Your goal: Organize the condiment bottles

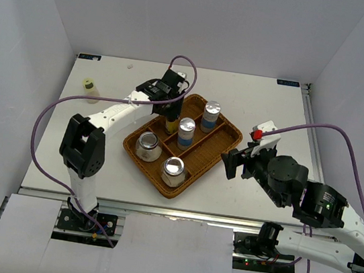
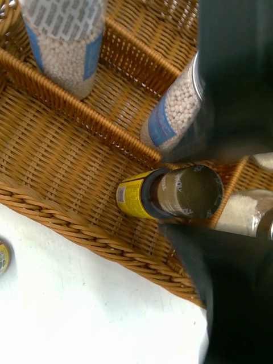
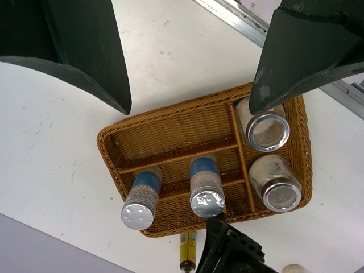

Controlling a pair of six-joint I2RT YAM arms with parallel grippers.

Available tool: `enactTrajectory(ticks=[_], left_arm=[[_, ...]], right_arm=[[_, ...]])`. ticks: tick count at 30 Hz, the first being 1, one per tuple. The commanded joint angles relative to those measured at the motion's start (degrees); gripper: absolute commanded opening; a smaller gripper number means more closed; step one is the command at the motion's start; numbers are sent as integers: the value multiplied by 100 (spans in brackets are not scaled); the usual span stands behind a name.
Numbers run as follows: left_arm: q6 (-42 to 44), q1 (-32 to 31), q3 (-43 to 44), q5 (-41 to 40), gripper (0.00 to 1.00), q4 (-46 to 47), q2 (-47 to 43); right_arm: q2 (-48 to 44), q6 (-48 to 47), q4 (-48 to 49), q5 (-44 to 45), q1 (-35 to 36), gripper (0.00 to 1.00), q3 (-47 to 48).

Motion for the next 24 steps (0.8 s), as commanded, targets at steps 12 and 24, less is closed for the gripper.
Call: enactTrajectory(ticks=[12, 24], left_arm=[[-297, -50, 1128, -522, 86, -860, -364], [21, 729, 3558, -160, 83, -1209, 1099]], right_arm=[[-29, -3, 208, 186, 2, 90, -33], [22, -122, 137, 400, -1, 90, 96]])
